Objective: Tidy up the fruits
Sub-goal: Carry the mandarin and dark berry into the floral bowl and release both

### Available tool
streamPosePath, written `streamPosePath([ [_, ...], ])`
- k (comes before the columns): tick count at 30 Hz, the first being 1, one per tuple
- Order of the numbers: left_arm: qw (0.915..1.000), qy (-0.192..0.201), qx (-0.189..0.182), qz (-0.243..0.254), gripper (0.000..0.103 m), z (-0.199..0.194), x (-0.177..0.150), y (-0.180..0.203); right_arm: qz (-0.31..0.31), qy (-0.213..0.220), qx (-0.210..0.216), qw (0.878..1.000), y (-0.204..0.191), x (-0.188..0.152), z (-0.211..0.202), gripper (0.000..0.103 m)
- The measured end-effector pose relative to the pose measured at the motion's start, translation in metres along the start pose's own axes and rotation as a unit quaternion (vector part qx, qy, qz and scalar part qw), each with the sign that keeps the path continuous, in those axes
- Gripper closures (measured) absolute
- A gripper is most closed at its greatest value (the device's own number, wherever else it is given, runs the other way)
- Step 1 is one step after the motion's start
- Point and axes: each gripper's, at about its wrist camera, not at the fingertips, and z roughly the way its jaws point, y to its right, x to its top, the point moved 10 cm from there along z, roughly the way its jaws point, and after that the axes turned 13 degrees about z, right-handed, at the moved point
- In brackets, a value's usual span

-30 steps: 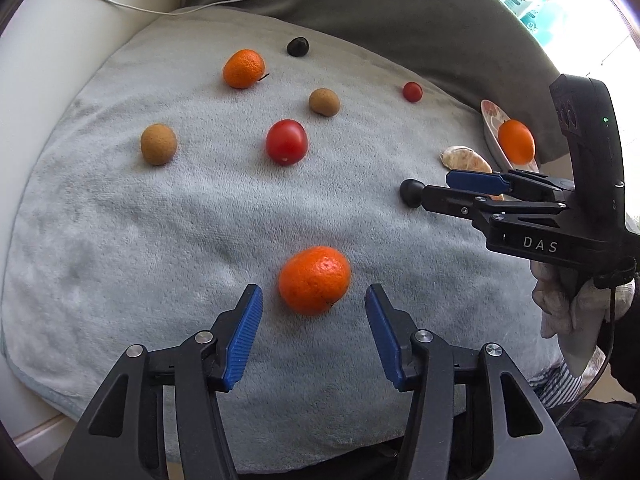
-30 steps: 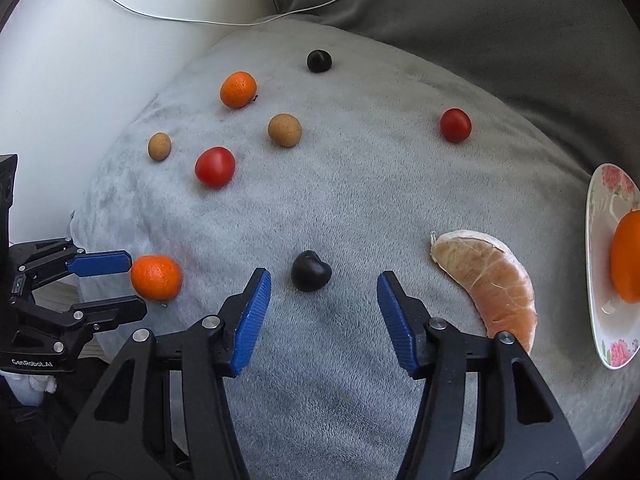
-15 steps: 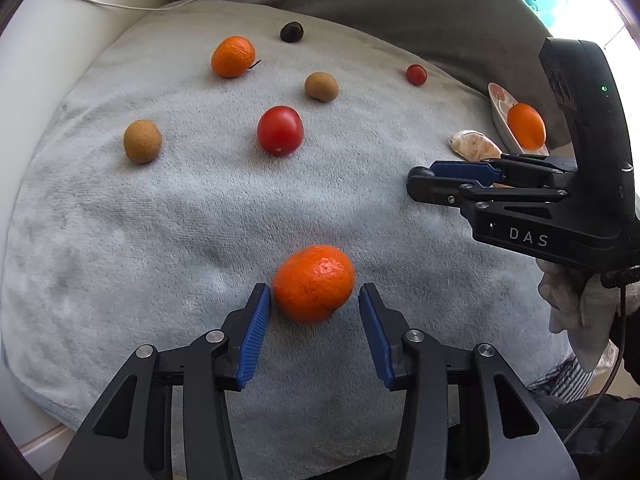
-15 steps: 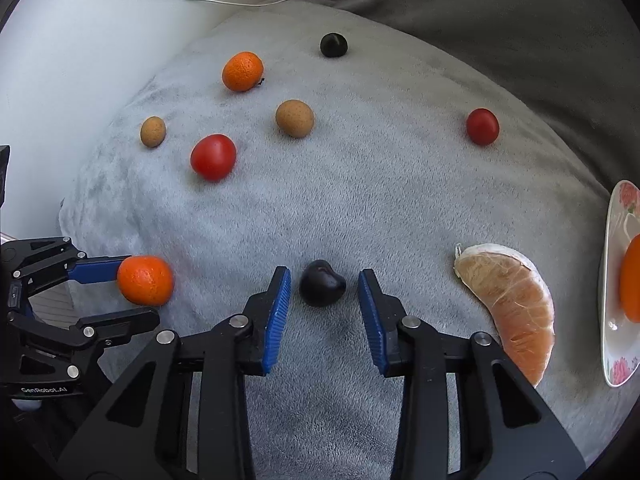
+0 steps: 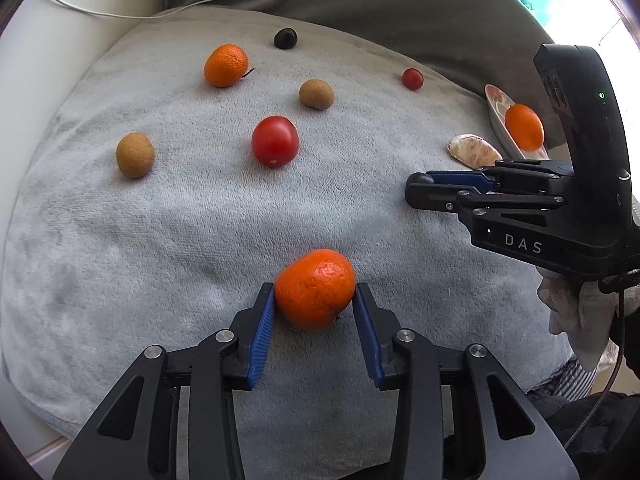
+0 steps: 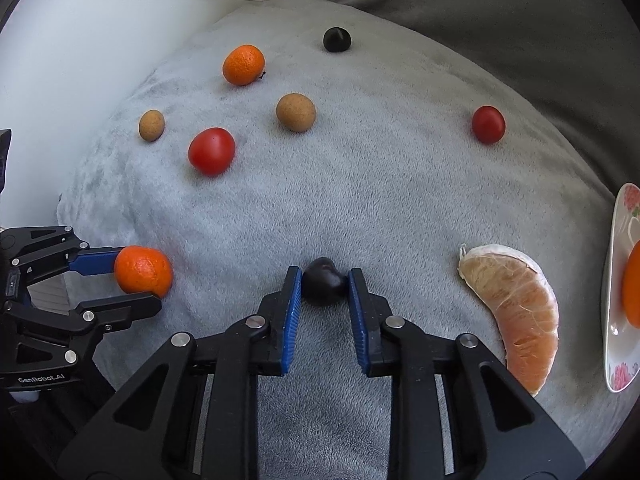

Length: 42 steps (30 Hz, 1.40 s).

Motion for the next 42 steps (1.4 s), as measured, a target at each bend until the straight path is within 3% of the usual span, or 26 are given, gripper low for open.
streamPosePath([
  [13, 0.9995, 0.029, -0.005, -0.008, 0.066, -0.014, 0.013, -0.005, 0.026, 0.019, 0.004, 0.999, 0.017, 0.004, -0.014, 0.079],
  [23, 0.9982, 0.055, -0.020, 0.013, 0.066, -0.023, 0.049, 0.011, 0.072, 0.060, 0.006, 0.996, 0.048, 0.015, -0.055, 0.080],
  [42, 0.9888, 0.081, -0.069, 0.105, 0.066, -0.011, 0.137, 0.078, 0.195, 0.122, -0.031, 0.973, 0.156, 0.005, -0.121, 0.080],
])
